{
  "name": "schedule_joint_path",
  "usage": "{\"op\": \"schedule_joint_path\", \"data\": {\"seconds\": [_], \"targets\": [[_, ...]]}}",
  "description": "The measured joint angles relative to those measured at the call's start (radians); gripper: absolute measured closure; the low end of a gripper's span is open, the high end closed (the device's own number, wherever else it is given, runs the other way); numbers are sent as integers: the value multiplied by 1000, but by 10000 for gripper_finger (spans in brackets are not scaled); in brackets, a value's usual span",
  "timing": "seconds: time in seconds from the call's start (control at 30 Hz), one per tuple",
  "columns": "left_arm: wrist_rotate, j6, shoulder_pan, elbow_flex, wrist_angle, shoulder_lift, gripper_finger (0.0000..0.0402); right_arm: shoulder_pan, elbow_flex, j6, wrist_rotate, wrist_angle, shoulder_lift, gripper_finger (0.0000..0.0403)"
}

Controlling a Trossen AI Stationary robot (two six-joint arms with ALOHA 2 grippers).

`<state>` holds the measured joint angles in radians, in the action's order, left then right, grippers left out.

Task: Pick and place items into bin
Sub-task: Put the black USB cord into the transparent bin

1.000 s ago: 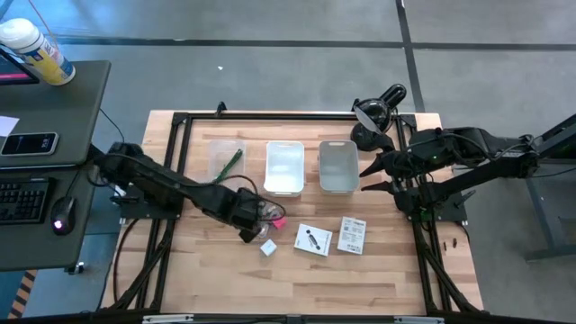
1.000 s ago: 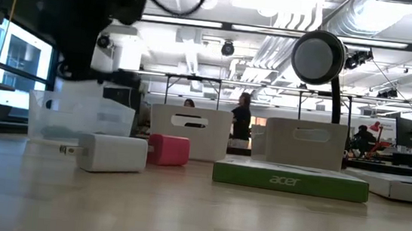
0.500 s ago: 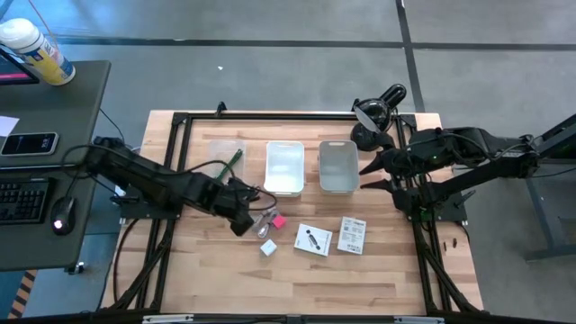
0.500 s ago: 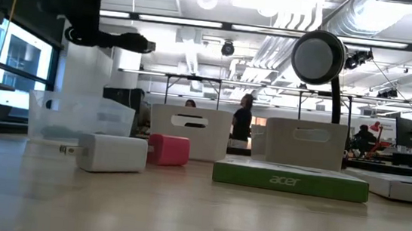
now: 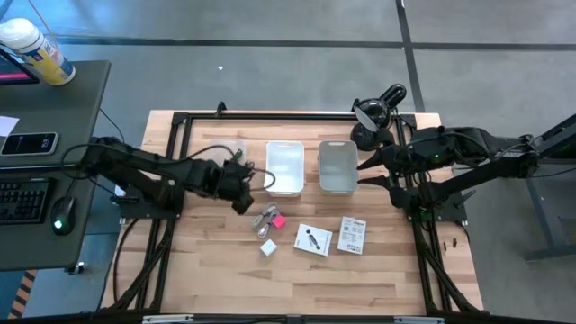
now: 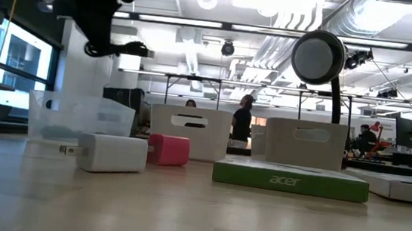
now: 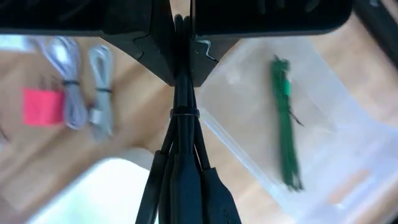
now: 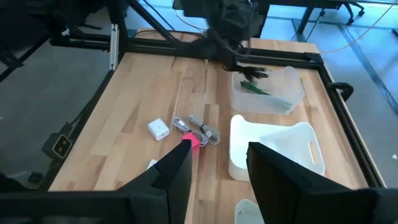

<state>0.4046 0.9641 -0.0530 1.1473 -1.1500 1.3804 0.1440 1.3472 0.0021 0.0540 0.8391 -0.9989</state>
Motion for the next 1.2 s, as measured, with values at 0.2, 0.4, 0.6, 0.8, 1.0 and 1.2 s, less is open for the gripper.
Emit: {"op": "schedule_joint_path", "data": {"seconds": [0.2, 0.4, 0.6, 0.8, 1.0, 1.2], "targets": [[-12, -154, 181, 0, -9, 0, 400, 0, 0, 18, 0, 0, 0, 258], [-54, -272, 326, -34, -74, 0, 400, 1, 0, 44, -8, 1, 0, 258], [-80, -303, 369, -99, -65, 1, 400, 1, -1, 50, -11, 1, 0, 258], [-96, -307, 376, -154, -8, 1, 399, 1, -2, 50, -6, 1, 0, 258], [-109, -306, 374, -168, 17, 1, 398, 1, -2, 46, -2, 1, 0, 258], [-99, -306, 374, -168, 15, 1, 386, 1, -2, 47, -2, 1, 0, 258]]}}
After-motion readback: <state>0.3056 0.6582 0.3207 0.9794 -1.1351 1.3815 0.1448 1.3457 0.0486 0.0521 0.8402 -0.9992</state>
